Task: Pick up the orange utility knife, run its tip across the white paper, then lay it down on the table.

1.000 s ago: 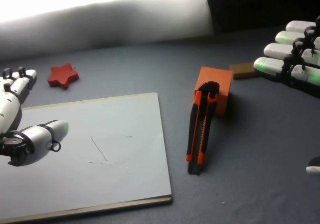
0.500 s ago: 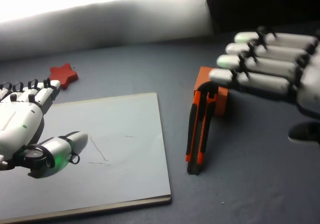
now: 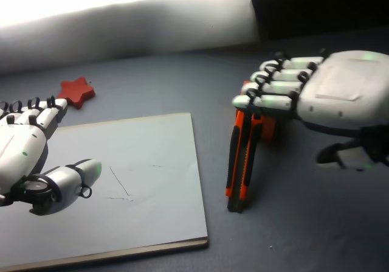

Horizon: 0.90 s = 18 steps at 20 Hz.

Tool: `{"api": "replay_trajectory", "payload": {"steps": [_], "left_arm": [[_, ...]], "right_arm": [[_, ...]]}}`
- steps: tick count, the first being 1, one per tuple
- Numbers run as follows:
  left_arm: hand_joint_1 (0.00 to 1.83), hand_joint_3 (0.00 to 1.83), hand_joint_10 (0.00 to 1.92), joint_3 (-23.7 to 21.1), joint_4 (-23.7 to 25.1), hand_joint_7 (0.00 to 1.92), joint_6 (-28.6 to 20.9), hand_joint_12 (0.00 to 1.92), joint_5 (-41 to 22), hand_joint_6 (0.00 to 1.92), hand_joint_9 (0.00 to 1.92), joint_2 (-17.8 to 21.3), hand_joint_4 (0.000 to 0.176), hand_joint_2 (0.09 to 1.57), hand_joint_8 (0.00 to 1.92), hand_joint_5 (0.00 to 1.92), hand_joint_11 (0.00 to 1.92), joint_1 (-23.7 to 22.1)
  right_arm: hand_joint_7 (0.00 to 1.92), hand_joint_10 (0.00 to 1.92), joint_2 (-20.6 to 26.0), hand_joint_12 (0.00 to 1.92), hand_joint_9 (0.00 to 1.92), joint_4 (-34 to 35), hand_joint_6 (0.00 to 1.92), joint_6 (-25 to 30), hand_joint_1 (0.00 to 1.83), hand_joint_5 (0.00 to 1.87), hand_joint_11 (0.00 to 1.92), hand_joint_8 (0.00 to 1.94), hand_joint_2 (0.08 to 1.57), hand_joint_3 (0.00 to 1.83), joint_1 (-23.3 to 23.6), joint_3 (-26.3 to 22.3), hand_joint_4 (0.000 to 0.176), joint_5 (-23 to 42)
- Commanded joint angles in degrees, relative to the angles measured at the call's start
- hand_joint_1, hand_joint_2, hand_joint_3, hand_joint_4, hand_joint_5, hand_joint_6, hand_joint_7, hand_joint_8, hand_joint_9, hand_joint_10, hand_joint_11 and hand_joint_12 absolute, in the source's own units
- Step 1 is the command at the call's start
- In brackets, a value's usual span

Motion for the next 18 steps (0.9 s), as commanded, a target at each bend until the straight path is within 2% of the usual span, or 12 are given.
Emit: {"api": "replay_trajectory", "payload": {"steps": [1, 3, 5, 6, 8, 11, 12, 13, 14, 16, 18], "left_arm": [[0.15, 0.0, 0.0, -0.09, 3.32, 0.11, 0.0, 0.75, -4.98, 0.0, 0.15, 0.02, 0.003, 1.29, 0.0, 0.03, 0.0, -0.32], [0.13, 0.0, 0.0, -0.14, 3.19, 0.09, 0.0, 0.71, -4.98, 0.0, 0.14, -0.13, 0.003, 1.3, 0.0, 0.01, 0.0, -0.27], [0.13, 0.0, 0.0, -0.15, 3.05, 0.08, 0.01, 0.59, -4.98, 0.0, 0.11, -0.13, 0.004, 1.3, 0.0, 0.0, 0.0, -0.2], [0.14, 0.0, 0.01, -0.23, 2.74, 0.09, 0.23, 0.58, -4.98, 0.0, 0.12, -0.13, 0.003, 1.3, 0.0, 0.0, 0.0, -0.2], [0.1, 0.0, 0.0, -0.39, 2.43, 0.07, 0.38, 0.57, -5.0, 0.0, 0.11, -0.14, 0.007, 1.3, 0.0, 0.0, 0.0, -0.17], [0.12, 0.0, 0.0, -0.54, 2.45, 0.09, 0.52, 0.62, -5.0, 0.0, 0.13, -0.17, 0.005, 1.3, 0.0, 0.01, 0.0, -0.04], [0.12, 0.0, 0.0, -0.6, 2.46, 0.09, 0.63, 0.58, -5.03, 0.0, 0.12, -0.17, 0.007, 1.3, 0.0, 0.01, 0.0, -0.04], [0.09, 0.0, 0.0, -0.62, 2.46, 0.1, 0.63, 0.58, -5.13, 0.0, 0.12, -0.17, 0.009, 1.3, 0.0, 0.01, 0.0, -0.04], [0.09, 0.0, 0.0, -0.64, 2.45, 0.1, 0.65, 0.59, -5.6, 0.0, 0.11, -0.17, 0.01, 1.3, 0.0, 0.01, 0.0, -0.04], [0.09, 0.0, 0.01, -0.52, 2.32, 0.11, 0.66, 0.63, -5.98, 0.0, 0.13, -0.19, 0.009, 1.3, 0.0, 0.01, 0.0, -0.09], [0.1, 0.0, 0.0, -0.46, 1.55, 0.1, 0.66, 0.62, -5.98, 0.0, 0.12, -0.26, 0.009, 1.3, 0.0, 0.02, 0.0, -0.24]], "right_arm": [[0.0, 0.0, -0.58, 0.0, 0.0, -0.51, 0.0, 0.1, 1.2, 0.0, 0.0, 0.0, 1.04, 0.05, 0.88, 0.25, 0.0, 9.25], [0.0, 0.0, -1.65, 0.0, 0.0, -3.37, 0.0, 0.61, 1.19, 0.0, 0.0, 0.0, 1.04, 0.05, 0.61, 1.27, 0.0, 12.72], [0.0, 0.0, -2.33, 0.0, 0.0, -12.65, 0.0, 2.45, 1.21, 0.0, 0.0, 0.0, 1.05, 0.06, 0.07, 2.95, 0.0, 18.37], [0.0, 0.0, -2.34, 0.0, 0.0, -15.96, 0.0, 5.06, 1.2, 0.0, 0.0, 0.0, 1.05, 0.06, 0.54, 3.09, 0.0, 18.0], [0.0, 0.0, -2.38, 0.0, 0.0, -24.54, 0.0, 15.61, 1.19, 0.0, 0.0, 0.0, 1.04, 0.05, 2.02, 3.38, 0.0, 15.59], [0.0, 0.0, -3.45, 0.0, 0.0, -45.66, 0.0, 37.64, 1.18, 0.0, 0.0, 0.0, 1.04, 0.06, 3.89, 5.14, 0.0, 15.43], [0.0, 0.0, -4.04, 0.0, 0.0, -55.55, 0.0, 46.79, 1.16, 0.0, 0.0, 0.0, 1.05, 0.06, 4.38, 5.76, 0.0, 15.27], [0.0, 0.0, -4.22, 0.0, 0.0, -57.23, 0.0, 48.28, 1.16, 0.0, 0.0, 0.0, 1.04, 0.06, 4.48, 5.92, 0.0, 15.27], [0.0, 0.0, -5.21, 0.0, 0.0, -64.95, 0.0, 55.41, 1.16, 0.0, 0.0, 0.0, 1.04, 0.06, 4.78, 7.09, 0.0, 15.27], [0.0, 0.0, -7.07, 0.0, 0.0, -70.7, 0.0, 60.95, 1.18, 0.0, 0.0, 0.0, 1.03, 0.06, 4.86, 9.2, 0.0, 14.92], [0.0, 0.0, -9.51, 0.0, 0.0, -72.4, 0.0, 63.02, 1.16, 0.0, 0.0, 0.0, 1.03, 0.06, 4.54, 11.86, 0.0, 14.42]]}}
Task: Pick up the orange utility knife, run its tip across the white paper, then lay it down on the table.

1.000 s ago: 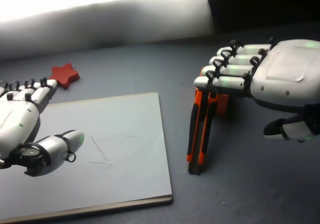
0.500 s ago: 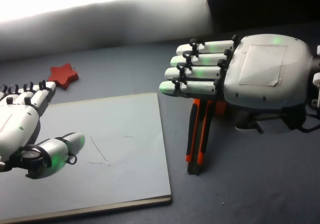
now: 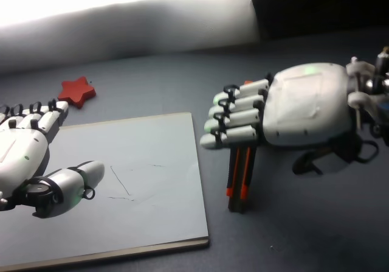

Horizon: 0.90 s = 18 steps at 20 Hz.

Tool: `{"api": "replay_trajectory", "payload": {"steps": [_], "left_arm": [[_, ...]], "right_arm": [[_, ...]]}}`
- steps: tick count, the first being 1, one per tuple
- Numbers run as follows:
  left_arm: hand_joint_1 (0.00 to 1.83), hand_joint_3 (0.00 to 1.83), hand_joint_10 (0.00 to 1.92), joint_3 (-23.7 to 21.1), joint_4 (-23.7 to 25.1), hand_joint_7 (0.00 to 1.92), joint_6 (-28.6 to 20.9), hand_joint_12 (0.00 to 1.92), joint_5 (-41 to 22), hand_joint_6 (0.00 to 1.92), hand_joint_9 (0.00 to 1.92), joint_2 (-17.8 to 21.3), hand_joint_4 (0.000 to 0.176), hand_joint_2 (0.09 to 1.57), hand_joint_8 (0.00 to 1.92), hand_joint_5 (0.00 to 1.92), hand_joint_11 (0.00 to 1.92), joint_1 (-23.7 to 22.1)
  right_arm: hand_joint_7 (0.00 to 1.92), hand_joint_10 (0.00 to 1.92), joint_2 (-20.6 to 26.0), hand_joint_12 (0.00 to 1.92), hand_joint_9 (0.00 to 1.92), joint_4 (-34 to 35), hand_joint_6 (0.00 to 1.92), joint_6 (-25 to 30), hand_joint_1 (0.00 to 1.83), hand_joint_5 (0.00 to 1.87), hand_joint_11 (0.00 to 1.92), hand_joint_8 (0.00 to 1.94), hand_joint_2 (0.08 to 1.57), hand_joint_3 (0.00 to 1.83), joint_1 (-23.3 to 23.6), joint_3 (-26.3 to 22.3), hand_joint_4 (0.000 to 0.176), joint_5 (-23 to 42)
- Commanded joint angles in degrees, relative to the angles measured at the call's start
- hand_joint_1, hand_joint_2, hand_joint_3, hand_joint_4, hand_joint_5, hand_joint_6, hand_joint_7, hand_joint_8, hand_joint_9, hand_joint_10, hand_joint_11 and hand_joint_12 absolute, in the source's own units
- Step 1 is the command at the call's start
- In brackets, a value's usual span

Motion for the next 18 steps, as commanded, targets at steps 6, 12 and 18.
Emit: {"api": "replay_trajectory", "payload": {"steps": [6, 12, 18], "left_arm": [[0.1, 0.0, 0.01, 0.25, 2.73, 0.08, 0.09, 0.46, -5.39, 0.0, 0.09, -0.17, 0.004, 1.31, 0.01, 0.02, 0.0, -0.66], [0.12, 0.0, 0.01, 0.32, 2.72, 0.11, 0.09, 0.59, -5.39, 0.0, 0.13, -0.8, 0.002, 1.31, 0.0, 0.04, 0.0, -0.74], [0.12, 0.0, 0.0, 0.51, 2.56, 0.1, 0.22, 0.68, -5.39, 0.01, 0.11, -1.24, 0.006, 1.31, 0.0, 0.04, 0.0, -1.06]], "right_arm": [[0.0, 0.0, -5.38, 0.0, 0.0, -6.57, 0.0, 6.93, 1.15, 0.0, 0.0, 0.0, 1.02, 0.07, 1.45, 6.03, 0.0, -0.8], [0.0, 0.0, -8.15, 0.0, 0.0, -12.68, 0.0, 11.54, 1.19, 0.0, 0.0, 0.0, 1.01, 0.06, 1.23, 8.31, 0.0, -0.4], [0.0, 0.0, -12.88, 0.0, 0.0, -12.7, 0.0, 10.32, 1.19, 0.0, 0.0, 0.0, 1.01, 0.06, 0.25, 12.77, 0.0, -3.43]]}}
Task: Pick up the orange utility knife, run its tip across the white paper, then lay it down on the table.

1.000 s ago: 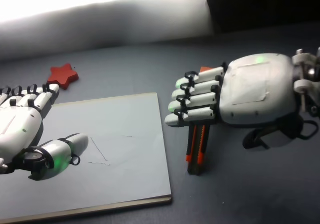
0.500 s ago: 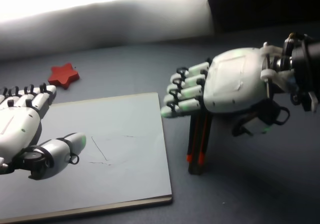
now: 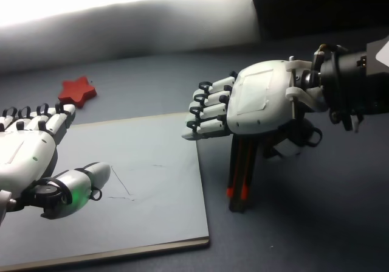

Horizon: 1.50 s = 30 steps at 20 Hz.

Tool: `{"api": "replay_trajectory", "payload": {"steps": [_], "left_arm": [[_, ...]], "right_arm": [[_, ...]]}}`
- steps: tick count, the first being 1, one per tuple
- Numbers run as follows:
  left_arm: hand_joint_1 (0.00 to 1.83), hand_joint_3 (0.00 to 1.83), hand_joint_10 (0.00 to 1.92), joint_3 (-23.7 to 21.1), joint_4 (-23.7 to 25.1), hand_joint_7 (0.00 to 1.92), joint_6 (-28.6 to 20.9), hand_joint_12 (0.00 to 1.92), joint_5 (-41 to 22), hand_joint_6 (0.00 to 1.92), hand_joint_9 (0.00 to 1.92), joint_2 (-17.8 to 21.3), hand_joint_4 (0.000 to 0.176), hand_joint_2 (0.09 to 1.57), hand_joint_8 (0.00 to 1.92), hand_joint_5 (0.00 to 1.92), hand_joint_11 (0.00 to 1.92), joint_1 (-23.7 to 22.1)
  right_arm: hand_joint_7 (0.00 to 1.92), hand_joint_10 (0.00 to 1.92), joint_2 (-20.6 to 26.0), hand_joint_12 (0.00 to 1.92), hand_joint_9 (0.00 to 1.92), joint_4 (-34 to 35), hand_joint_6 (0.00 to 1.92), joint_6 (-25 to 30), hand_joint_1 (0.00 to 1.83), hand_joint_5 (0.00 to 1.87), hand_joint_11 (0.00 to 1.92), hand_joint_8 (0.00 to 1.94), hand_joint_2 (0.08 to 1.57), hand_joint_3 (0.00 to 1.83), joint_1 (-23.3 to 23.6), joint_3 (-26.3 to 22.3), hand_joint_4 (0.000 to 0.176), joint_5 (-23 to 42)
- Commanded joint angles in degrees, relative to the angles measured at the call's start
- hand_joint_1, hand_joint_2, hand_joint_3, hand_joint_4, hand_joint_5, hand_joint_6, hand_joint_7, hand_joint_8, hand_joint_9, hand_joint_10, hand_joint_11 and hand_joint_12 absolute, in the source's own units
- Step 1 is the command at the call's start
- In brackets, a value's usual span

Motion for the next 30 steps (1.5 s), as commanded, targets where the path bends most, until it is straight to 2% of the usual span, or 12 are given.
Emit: {"api": "replay_trajectory", "payload": {"steps": [1, 9, 19, 20, 21, 23, 24, 25, 26, 27, 28, 30], "left_arm": [[0.12, 0.0, 0.0, 0.35, 3.29, 0.1, 0.04, 0.7, -5.22, 0.01, 0.11, 0.08, 0.008, 1.31, 0.0, 0.05, 0.0, -0.33], [0.1, 0.0, 0.0, 0.86, 3.29, 0.05, 0.04, 0.45, -5.25, 0.0, 0.04, -0.13, 0.015, 1.3, 0.0, 0.02, 0.0, -0.54], [0.11, 0.0, 0.0, 0.96, 3.23, 0.07, 0.04, 0.56, -5.65, 0.0, 0.06, -0.25, 0.016, 1.3, 0.0, 0.02, 0.0, -0.53], [0.12, 0.0, 0.0, 0.98, 3.21, 0.07, 0.04, 0.58, -5.66, 0.0, 0.06, -0.27, 0.016, 1.3, 0.0, 0.02, 0.0, -0.53], [0.12, 0.0, 0.0, 0.98, 3.2, 0.07, 0.04, 0.58, -5.69, 0.0, 0.06, -0.28, 0.016, 1.3, 0.0, 0.02, 0.0, -0.5], [0.12, 0.0, 0.0, 0.96, 3.2, 0.07, 0.04, 0.57, -5.69, 0.0, 0.06, -0.32, 0.017, 1.3, 0.0, 0.02, 0.0, -0.45], [0.13, 0.0, 0.0, 0.97, 3.2, 0.08, 0.04, 0.56, -5.69, 0.0, 0.06, -0.34, 0.017, 1.3, 0.0, 0.03, 0.0, -0.43], [0.12, 0.0, 0.01, 0.97, 3.2, 0.08, 0.04, 0.61, -5.7, 0.0, 0.07, -0.35, 0.019, 1.3, 0.0, 0.03, 0.0, -0.41], [0.13, 0.0, 0.0, 0.97, 3.2, 0.08, 0.04, 0.61, -5.75, 0.0, 0.07, -0.36, 0.017, 1.3, 0.0, 0.03, 0.0, -0.39], [0.12, 0.0, 0.0, 0.95, 3.2, 0.07, 0.04, 0.6, -5.82, 0.0, 0.06, -0.36, 0.017, 1.3, 0.0, 0.03, 0.0, -0.37], [0.13, 0.0, 0.0, 0.95, 3.2, 0.07, 0.04, 0.59, -5.87, 0.0, 0.06, -0.37, 0.016, 1.3, 0.0, 0.03, 0.0, -0.37], [0.1, 0.0, 0.0, 0.97, 3.2, 0.08, 0.04, 0.64, -5.99, 0.0, 0.07, -0.38, 0.016, 1.3, 0.0, 0.03, 0.0, -0.37]], "right_arm": [[0.0, 0.0, -0.06, 0.0, 0.0, 1.17, 0.0, -0.76, 1.19, 0.0, 0.0, 0.0, 1.01, 0.06, -0.19, 0.48, 0.0, -1.78], [0.0, 0.0, -2.86, 0.0, 0.0, 1.13, 0.0, -2.35, 1.19, 0.0, 0.0, 0.0, 1.02, 0.07, -2.51, 3.01, 0.0, -2.0], [0.02, 0.01, -3.57, 0.0, 0.03, 1.14, 0.0, -3.64, 1.13, 0.0, 0.0, 0.01, 1.14, 0.13, -3.18, 3.03, 0.0, -3.8], [0.24, 0.7, -3.52, 0.84, 0.02, 1.14, 0.5, -3.69, 1.17, 0.06, 0.0, 0.16, 1.08, 0.22, -3.25, 3.03, 0.0, -4.13], [0.24, 0.7, -3.49, 0.84, 0.02, 1.15, 0.5, -3.7, 1.17, 0.06, 0.0, 0.16, 1.08, 0.22, -3.25, 3.03, 0.0, -4.2], [0.26, 1.04, -3.38, 1.29, 0.0, 1.15, 0.84, -4.06, 1.15, 0.01, 0.0, 0.37, 1.07, 0.24, -3.22, 2.87, 0.0, -4.2], [0.18, 1.56, -3.38, 1.79, 0.09, 1.16, 1.38, -4.1, 1.22, 0.1, 0.0, 1.3, 1.05, 0.28, -3.18, 2.85, 0.0, -4.25], [0.49, 1.85, -3.38, 1.9, 0.38, 1.16, 1.8, -4.11, 1.24, 0.43, 0.27, 1.78, 1.09, 0.57, -3.1, 2.85, 0.0, -4.35], [0.68, 1.91, -3.38, 1.92, 0.55, 1.16, 1.83, -4.12, 1.29, 0.61, 0.44, 1.84, 0.93, 0.89, -2.99, 2.85, 0.0, -4.46], [1.33, 1.92, -3.38, 1.92, 1.38, 1.18, 1.92, -4.11, 1.43, 1.32, 1.19, 1.94, 0.76, 1.17, -2.83, 2.85, 0.0, -4.46], [1.65, 1.92, -3.37, 1.92, 1.69, 1.33, 1.92, -4.1, 1.54, 1.52, 1.54, 1.94, 0.78, 1.16, -2.53, 2.85, 0.166, -4.46], [1.88, 1.92, -3.39, 1.92, 1.91, 1.86, 1.92, -4.1, 1.6, 1.61, 1.91, 1.94, 0.74, 1.3, -2.04, 2.84, 0.176, -4.46]]}}
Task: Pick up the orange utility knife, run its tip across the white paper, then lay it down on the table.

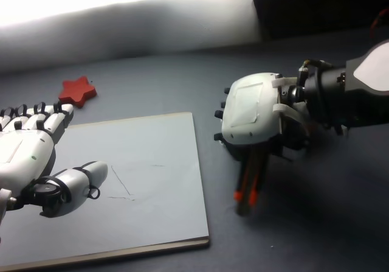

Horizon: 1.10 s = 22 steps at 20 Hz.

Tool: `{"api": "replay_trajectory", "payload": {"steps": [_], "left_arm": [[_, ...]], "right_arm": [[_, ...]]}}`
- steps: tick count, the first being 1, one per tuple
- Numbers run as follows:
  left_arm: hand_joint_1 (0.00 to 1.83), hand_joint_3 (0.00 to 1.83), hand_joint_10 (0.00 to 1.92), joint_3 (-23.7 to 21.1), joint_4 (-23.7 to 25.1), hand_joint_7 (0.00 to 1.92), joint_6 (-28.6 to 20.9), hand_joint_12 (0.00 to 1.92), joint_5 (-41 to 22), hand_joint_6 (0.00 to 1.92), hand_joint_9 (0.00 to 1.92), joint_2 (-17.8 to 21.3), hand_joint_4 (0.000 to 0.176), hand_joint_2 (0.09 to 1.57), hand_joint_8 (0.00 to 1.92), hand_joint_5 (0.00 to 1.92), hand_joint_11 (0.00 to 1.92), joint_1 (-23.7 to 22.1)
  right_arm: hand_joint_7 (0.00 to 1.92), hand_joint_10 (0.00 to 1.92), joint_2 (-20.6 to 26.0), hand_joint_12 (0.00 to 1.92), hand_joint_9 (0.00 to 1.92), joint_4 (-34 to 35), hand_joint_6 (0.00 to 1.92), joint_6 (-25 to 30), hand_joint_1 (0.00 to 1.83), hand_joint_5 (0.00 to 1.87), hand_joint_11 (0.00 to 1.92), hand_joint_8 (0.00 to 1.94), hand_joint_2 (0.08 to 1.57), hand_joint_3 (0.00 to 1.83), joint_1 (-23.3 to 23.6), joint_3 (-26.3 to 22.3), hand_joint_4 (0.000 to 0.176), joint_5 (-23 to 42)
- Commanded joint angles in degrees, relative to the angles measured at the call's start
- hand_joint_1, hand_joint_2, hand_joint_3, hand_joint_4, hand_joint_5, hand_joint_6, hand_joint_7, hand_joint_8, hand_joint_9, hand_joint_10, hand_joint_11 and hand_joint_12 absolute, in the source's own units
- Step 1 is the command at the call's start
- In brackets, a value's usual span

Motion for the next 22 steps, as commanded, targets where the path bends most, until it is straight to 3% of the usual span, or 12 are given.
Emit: {"api": "replay_trajectory", "payload": {"steps": [1, 4, 11, 14, 15, 17, 20, 22], "left_arm": [[0.1, 0.0, 0.0, 0.32, 3.76, 0.08, -0.01, 0.64, -5.43, 0.0, 0.07, 0.11, 0.016, 1.3, 0.0, 0.03, 0.0, -0.26], [0.11, 0.0, 0.0, 0.3, 3.76, 0.06, -0.01, 0.61, -5.43, 0.0, 0.07, 0.11, 0.015, 1.3, 0.0, 0.01, 0.0, -0.25], [0.11, 0.0, 0.0, 0.33, 3.76, 0.07, -0.01, 0.61, -5.43, 0.0, 0.06, 0.1, 0.018, 1.3, 0.0, 0.01, 0.0, -0.2], [0.1, 0.0, 0.01, 0.35, 3.74, 0.06, -0.05, 0.56, -5.43, 0.0, 0.06, 0.1, 0.019, 1.3, 0.0, 0.0, 0.0, -0.2], [0.13, 0.0, 0.01, 0.37, 3.74, 0.08, -0.06, 0.62, -5.43, 0.01, 0.07, 0.09, 0.018, 1.3, 0.01, 0.02, 0.0, -0.2], [0.1, 0.0, 0.0, 0.37, 3.74, 0.07, -0.09, 0.63, -5.43, 0.0, 0.06, 0.09, 0.014, 1.3, 0.0, 0.02, 0.0, -0.2], [0.13, 0.0, 0.01, 0.4, 3.75, 0.08, -0.24, 0.6, -5.43, 0.0, 0.07, 0.08, 0.011, 1.3, 0.0, 0.03, 0.0, -0.16], [0.11, 0.0, 0.0, 0.37, 3.76, 0.07, -0.49, 0.56, -5.43, 0.0, 0.06, 0.08, 0.015, 1.3, 0.0, 0.01, 0.0, -0.04]], "right_arm": [[1.91, 1.92, 0.26, 1.92, 1.92, 1.1, 1.92, -0.28, 1.59, 1.64, 1.92, 1.94, 0.78, 1.19, 0.89, -0.12, 0.176, -1.99], [1.92, 1.92, 0.47, 1.92, 1.92, 1.11, 1.92, -0.28, 1.51, 1.67, 1.92, 1.94, 1.0, 0.79, 1.39, -0.46, 0.176, -2.14], [1.87, 1.92, 3.02, 1.92, 1.92, 9.07, 1.92, -0.33, 1.56, 1.62, 1.92, 1.94, 0.97, 0.8, 3.63, -5.11, 0.176, -6.36], [1.89, 1.92, 4.1, 1.92, 1.92, 14.2, 1.92, -2.09, 1.55, 1.66, 1.92, 1.94, 0.98, 0.81, 4.73, -5.95, 0.176, -4.67], [1.89, 1.92, 4.41, 1.92, 1.92, 20.21, 1.92, -7.91, 1.55, 1.65, 1.92, 1.94, 0.97, 0.81, 4.92, -5.7, 0.176, -2.49], [1.87, 1.92, 4.63, 1.92, 1.92, 33.55, 1.92, -27.06, 1.55, 1.6, 1.92, 1.94, 0.95, 0.82, 4.85, -3.87, 0.176, 5.99], [1.86, 1.92, 4.37, 1.92, 1.92, 44.12, 1.92, -45.7, 1.54, 1.63, 1.92, 1.94, 0.96, 0.82, 4.08, -3.07, 0.176, 8.75], [1.85, 1.92, 3.66, 1.92, 1.92, 60.72, 1.92, -66.06, 1.52, 1.62, 1.92, 1.94, 0.98, 0.82, 2.07, -2.78, 0.176, 11.37]]}}
